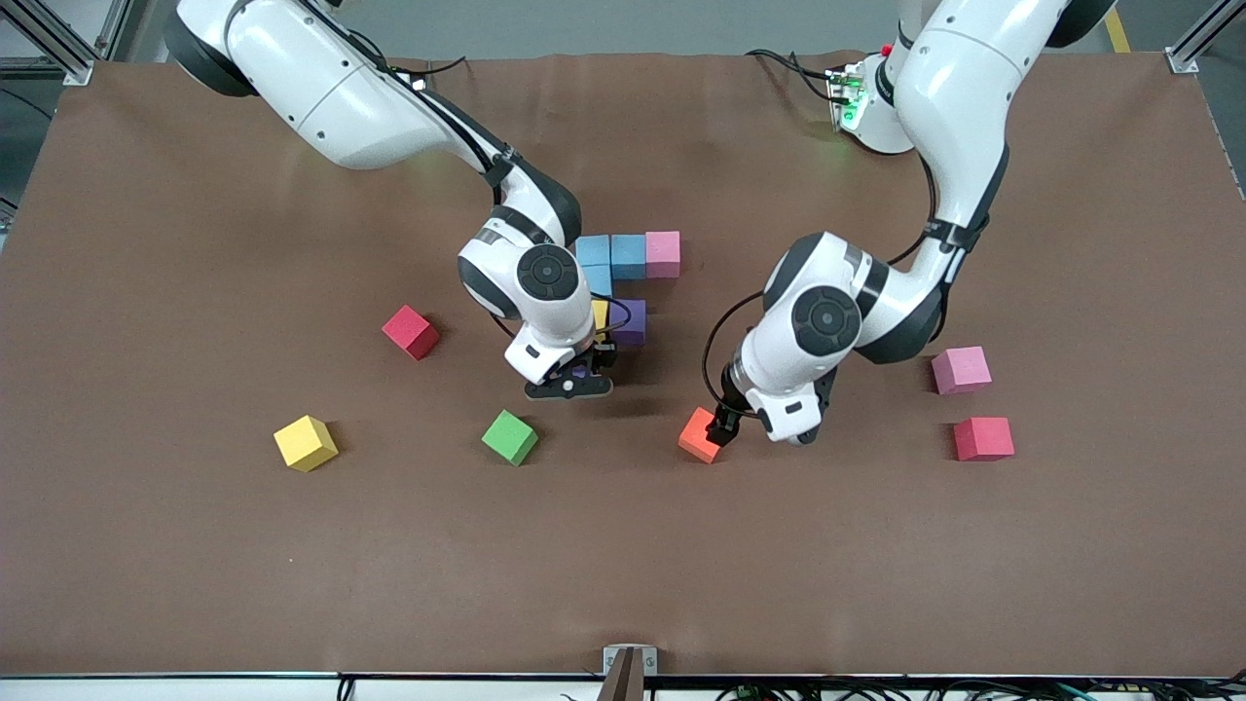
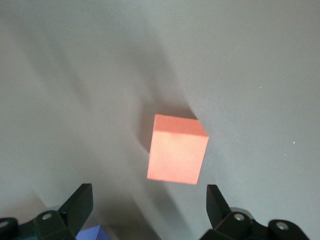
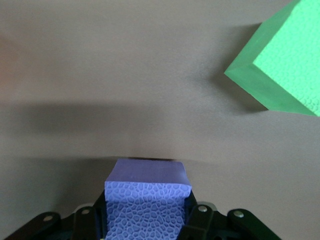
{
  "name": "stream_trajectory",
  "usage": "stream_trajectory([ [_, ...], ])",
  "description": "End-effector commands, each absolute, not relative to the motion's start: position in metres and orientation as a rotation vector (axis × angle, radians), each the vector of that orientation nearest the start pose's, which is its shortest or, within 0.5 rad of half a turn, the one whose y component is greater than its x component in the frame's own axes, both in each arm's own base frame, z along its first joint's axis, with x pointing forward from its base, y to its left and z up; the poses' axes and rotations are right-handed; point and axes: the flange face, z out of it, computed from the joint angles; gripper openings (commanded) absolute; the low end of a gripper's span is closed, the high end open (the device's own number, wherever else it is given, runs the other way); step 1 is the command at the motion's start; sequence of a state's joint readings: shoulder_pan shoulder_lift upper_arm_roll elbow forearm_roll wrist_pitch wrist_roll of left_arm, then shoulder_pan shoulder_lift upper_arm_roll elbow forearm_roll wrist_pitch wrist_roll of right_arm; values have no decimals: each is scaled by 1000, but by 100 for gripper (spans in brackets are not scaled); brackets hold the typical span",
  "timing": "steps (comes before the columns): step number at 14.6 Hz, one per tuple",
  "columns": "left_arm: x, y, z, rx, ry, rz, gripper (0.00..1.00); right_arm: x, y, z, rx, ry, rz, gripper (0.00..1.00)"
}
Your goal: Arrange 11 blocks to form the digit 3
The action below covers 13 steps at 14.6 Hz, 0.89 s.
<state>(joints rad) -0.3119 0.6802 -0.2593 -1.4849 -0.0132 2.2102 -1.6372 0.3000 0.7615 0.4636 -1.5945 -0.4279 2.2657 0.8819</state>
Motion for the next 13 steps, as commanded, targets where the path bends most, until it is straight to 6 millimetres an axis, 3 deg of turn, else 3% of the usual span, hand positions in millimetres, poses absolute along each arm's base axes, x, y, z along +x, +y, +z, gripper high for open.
stream_trajectory([
  [1,636,-367,283,-2788,-1696,213,100,529,443,219,-3156,-36,-60,0],
  [3,638,-364,271,-2818,-1630,220,100,527,446,219,-3157,-41,-59,0],
  [8,651,-364,253,-2824,-1666,215,100,519,448,214,-3164,-43,-44,0],
  [13,649,-370,232,-2827,-1678,218,100,514,455,215,-3162,-33,-49,0],
])
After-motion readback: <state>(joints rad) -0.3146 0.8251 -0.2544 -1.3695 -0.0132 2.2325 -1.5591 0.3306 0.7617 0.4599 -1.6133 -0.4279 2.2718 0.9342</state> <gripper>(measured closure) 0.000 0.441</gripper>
